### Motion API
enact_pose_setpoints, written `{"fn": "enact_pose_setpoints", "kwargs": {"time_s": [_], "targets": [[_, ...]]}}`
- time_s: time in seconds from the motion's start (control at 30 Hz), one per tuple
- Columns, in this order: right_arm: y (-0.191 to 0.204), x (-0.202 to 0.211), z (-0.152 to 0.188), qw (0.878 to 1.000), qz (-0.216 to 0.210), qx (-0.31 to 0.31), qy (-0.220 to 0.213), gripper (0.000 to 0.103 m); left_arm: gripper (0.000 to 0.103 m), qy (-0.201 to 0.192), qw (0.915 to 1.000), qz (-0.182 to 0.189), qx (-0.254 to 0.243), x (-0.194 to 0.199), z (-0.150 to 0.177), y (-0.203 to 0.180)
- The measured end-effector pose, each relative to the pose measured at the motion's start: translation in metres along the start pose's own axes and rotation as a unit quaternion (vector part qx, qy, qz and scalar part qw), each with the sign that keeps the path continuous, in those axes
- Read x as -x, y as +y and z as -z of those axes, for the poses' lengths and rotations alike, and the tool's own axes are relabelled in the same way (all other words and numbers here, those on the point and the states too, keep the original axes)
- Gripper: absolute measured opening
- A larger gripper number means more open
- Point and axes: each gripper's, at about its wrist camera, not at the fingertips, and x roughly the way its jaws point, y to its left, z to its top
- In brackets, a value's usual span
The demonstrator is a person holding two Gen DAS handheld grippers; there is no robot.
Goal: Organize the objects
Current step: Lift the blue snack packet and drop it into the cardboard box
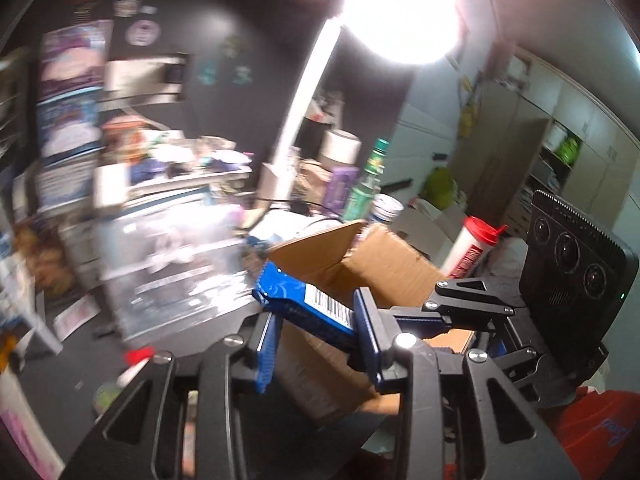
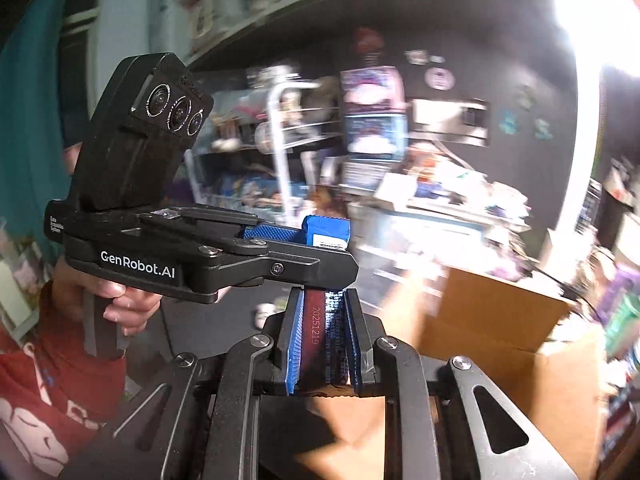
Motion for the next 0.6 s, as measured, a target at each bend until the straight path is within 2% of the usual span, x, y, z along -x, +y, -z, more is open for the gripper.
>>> {"fn": "enact_pose_setpoints", "kwargs": {"time_s": [0.17, 0.33, 0.37, 0.4, 0.43, 0.47, 0.5, 0.6], "targets": [[-0.042, 0.017, 0.007, 0.998, 0.035, -0.032, 0.031, 0.014, 0.033, 0.041, 0.9988, 0.024, -0.014, -0.050, -0.020, -0.023], [-0.060, 0.020, 0.016, 0.996, 0.057, -0.033, 0.058, 0.016, 0.033, 0.074, 0.9967, 0.028, -0.019, -0.082, -0.025, -0.033], [-0.060, 0.019, 0.017, 0.995, 0.066, -0.029, 0.062, 0.016, 0.039, 0.079, 0.9963, 0.024, -0.023, -0.086, -0.025, -0.036], [-0.060, 0.019, 0.019, 0.994, 0.077, -0.022, 0.069, 0.024, 0.055, 0.082, 0.9962, 0.019, -0.025, -0.089, -0.025, -0.036], [-0.061, 0.020, 0.021, 0.994, 0.088, -0.015, 0.070, 0.031, 0.063, 0.082, 0.9962, 0.014, -0.026, -0.091, -0.025, -0.036], [-0.060, 0.022, 0.021, 0.993, 0.094, -0.011, 0.069, 0.045, 0.073, 0.078, 0.9965, 0.011, -0.026, -0.090, -0.026, -0.036], [-0.060, 0.022, 0.021, 0.993, 0.096, -0.008, 0.067, 0.049, 0.073, 0.072, 0.9970, 0.009, -0.029, -0.087, -0.027, -0.036], [-0.060, 0.024, 0.019, 0.994, 0.093, -0.009, 0.062, 0.049, 0.075, 0.059, 0.9978, 0.010, -0.029, -0.077, -0.028, -0.033]]}}
